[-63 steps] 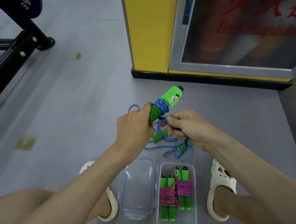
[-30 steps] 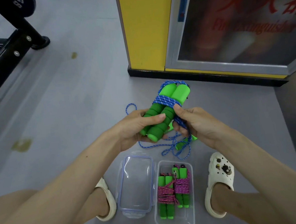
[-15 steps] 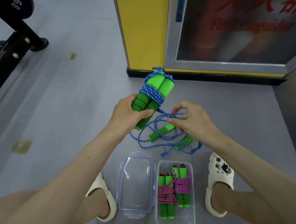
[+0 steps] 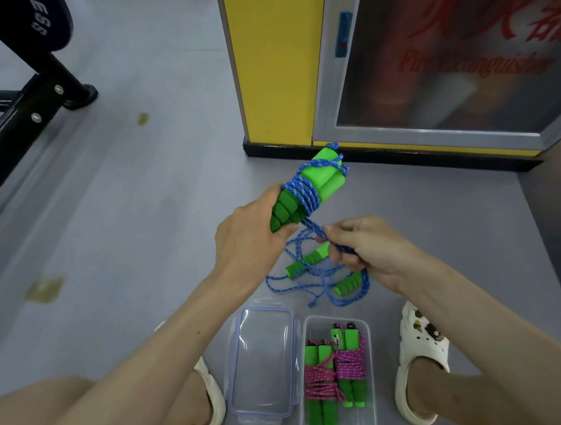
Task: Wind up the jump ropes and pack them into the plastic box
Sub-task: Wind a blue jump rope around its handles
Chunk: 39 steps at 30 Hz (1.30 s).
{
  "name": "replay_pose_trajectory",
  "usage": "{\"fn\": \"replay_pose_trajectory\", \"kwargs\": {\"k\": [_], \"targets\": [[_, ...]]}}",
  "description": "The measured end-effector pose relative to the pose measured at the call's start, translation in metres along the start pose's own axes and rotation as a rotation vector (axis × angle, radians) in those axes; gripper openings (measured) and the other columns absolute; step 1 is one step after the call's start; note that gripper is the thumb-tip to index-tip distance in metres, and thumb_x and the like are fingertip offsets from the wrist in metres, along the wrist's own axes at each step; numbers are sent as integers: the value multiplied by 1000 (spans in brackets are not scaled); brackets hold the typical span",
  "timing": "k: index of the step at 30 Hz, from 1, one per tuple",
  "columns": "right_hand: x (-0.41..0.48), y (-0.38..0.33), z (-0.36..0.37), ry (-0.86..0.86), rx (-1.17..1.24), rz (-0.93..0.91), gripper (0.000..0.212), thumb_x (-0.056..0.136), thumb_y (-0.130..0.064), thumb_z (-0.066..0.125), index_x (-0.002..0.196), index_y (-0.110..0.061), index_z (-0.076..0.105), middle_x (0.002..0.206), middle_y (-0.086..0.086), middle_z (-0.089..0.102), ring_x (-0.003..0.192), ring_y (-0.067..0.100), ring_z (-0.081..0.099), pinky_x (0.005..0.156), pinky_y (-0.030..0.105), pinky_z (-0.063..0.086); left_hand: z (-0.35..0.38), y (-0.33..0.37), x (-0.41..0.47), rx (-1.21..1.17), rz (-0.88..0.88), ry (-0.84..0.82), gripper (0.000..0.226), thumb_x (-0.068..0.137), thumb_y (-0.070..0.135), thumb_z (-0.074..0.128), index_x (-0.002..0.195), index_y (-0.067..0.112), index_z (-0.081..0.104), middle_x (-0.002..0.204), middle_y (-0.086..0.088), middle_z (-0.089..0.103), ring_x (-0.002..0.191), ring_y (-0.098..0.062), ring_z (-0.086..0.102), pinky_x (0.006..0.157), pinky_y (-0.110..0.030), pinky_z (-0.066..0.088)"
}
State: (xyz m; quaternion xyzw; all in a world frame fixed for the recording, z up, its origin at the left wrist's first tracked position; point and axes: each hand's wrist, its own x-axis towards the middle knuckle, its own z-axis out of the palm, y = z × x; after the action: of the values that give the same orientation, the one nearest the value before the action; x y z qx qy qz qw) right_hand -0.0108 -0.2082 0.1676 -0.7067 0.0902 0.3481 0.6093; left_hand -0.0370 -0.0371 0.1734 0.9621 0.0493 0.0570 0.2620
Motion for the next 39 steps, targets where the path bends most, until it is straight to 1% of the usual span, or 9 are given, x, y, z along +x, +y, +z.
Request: {"fn": "replay_pose_trajectory", "kwargs": {"k": [9, 14, 19, 26, 28, 31, 35, 37, 39], "targets": [[-1, -1, 9, 29, -203, -111, 17, 92, -18, 60, 81, -10, 69, 69, 5, 61, 54, 7, 52, 51, 17, 41, 6, -6, -4, 210, -21, 32, 36, 89, 40, 60, 121, 27, 49, 87, -1, 65, 80, -29, 59, 61, -31, 33], [-1, -3, 12, 12, -164, -113, 21, 97, -17, 52, 89, -4, 68, 63, 3, 60, 47, 8, 45, 48, 15, 40, 11, -6, -8, 325, 36, 55, 31, 87, 34, 64, 112, 21, 51, 78, 1, 58, 63, -21, 41, 51, -30, 23], [-1, -4, 14, -2, -87, -78, 27, 101, -16, 42, 92, -2, 64, 56, 3, 61, 37, 6, 33, 41, 17, 28, 16, -4, -11, 411, 153, 33, 44, 51, 11, 90, 86, 13, 62, 50, 2, 52, 42, -21, 37, 44, -15, 2], [-1, -1, 16, -30, -81, -37, 40, 98, -30, 48, 88, 6, 64, 51, 2, 56, 34, 6, 26, 45, 20, 24, 28, 0, -19, 531, 261, 75, 55, 41, -4, 80, 94, 3, 67, 57, -2, 59, 35, -22, 50, 42, -17, 15], [2, 0, 17, 14, -57, 1, 54, 92, -44, 55, 92, 10, 65, 59, 8, 52, 36, 7, 26, 41, 19, 23, 33, 2, -21, 590, 339, 148, 39, 58, -5, 60, 96, 1, 69, 61, -3, 60, 37, -19, 51, 41, -18, 16], [5, 0, 17, 103, 71, 70, 50, 85, -50, 62, 77, -2, 65, 52, 3, 49, 36, 8, 26, 39, 20, 21, 42, 2, -22, 571, 416, 218, 51, 77, 3, 26, 108, -5, 65, 84, -12, 69, 54, -20, 62, 41, -24, 38], [10, 4, 6, 236, 142, 85, 41, 84, -45, 67, 63, -12, 56, 51, 3, 48, 34, 7, 28, 36, 19, 24, 59, -1, -21, 458, 514, 157, 58, 70, -2, 56, 128, -6, 50, 119, -23, 63, 94, -32, 67, 62, -36, 58], [10, 7, 0, 260, 139, 67, 39, 85, -41, 66, 61, -12, 54, 51, 3, 48, 34, 8, 29, 36, 18, 25, 62, -3, -20, 355, 512, 66, 61, 73, 11, 69, 130, -2, 53, 126, -19, 61, 102, -30, 65, 67, -37, 59], [10, 9, -4, 272, 123, 52, 38, 87, -39, 65, 63, -11, 55, 53, 3, 48, 35, 8, 29, 37, 19, 25, 57, -1, -20, 251, 505, -2, 56, 84, 32, 58, 132, 3, 54, 132, -13, 58, 109, -27, 62, 76, -35, 57]]}}
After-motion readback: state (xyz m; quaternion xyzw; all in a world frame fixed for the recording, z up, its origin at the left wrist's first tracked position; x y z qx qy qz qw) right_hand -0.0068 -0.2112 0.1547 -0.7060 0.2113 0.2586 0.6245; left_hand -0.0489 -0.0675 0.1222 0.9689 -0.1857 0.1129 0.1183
